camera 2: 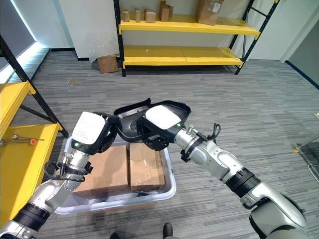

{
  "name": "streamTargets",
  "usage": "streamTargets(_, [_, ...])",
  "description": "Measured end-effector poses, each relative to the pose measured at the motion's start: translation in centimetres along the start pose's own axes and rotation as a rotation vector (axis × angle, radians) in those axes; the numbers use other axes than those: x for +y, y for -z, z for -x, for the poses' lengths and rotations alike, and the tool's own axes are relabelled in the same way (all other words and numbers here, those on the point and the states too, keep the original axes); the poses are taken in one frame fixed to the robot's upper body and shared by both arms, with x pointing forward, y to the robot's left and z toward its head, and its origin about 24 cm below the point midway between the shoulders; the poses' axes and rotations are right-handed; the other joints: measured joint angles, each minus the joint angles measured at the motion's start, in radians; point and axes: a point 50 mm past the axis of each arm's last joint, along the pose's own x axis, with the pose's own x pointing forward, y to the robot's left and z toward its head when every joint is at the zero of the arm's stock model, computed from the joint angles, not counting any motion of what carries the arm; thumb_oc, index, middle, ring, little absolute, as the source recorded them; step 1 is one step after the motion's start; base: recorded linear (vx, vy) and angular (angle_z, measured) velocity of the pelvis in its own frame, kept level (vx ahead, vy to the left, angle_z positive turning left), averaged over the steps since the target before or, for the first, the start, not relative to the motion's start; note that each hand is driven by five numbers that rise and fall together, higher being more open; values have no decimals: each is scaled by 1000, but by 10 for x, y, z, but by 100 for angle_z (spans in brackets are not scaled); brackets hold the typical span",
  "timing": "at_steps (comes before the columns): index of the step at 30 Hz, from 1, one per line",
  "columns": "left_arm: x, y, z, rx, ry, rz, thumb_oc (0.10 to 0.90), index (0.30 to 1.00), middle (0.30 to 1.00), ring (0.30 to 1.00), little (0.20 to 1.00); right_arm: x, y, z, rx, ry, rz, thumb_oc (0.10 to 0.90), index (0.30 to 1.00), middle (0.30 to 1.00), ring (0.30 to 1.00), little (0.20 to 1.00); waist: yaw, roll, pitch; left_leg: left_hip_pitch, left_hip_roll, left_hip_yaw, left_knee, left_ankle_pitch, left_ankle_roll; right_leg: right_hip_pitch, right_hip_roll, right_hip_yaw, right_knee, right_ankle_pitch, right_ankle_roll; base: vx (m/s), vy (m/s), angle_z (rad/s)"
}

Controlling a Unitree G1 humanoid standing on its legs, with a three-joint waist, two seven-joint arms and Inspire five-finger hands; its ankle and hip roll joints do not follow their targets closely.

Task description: Move parts from the plastic box to the shelf.

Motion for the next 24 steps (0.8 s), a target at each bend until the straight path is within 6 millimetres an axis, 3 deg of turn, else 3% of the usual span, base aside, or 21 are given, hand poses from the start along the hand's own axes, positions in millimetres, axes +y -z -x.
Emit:
streamTargets(10, [0,-2,4,-1,5,10,400,300,300,300,300,2,0,3,2,0,6,400,300,300,300,300,0,3,0,0,0,-1,0,-5,6,1,0,-1,0,-2,-1,0,0,0])
streamTargets(11, [0,-2,4,-1,5,10,606,588,588,588,588,2,0,3,2,0,7,400,300,300,300,300,0,4,0,0,0,-1,0,-5,6,1,0,-1,0,-2,-1,0,0,0])
streamTargets(12, [0,-2,4,-1,5,10,606,588,588,588,588,2,0,3,2,0,7,400,300,300,300,300,0,4,0,0,0,-2,0,-5,6,1,0,-1,0,-2,-1,0,0,0])
streamTargets(13, [0,-2,4,-1,5,10,900,1000,1000,1000,1000,2,0,3,3,0,7,400,300,300,300,300,0,4,0,0,0,-2,0,-5,6,1,0,-1,0,-2,-1,0,0,0])
streamTargets(18, [3,0,3,2,-9,7,900,1000,1000,1000,1000,-3,5,4,29,16,32,400,300,300,300,300,1,4,0,0,0,-2,0,-5,6,1,0,-2,0,-2,-1,0,0,0])
streamTargets(24, [16,17,3,75,-55,-38,900,1000,1000,1000,1000,-6,23,16,116,-6,68,400,300,300,300,300,3,5,0,0,-1,-8,0,-5,6,5,0,-7,0,-3,0,-1,0,2])
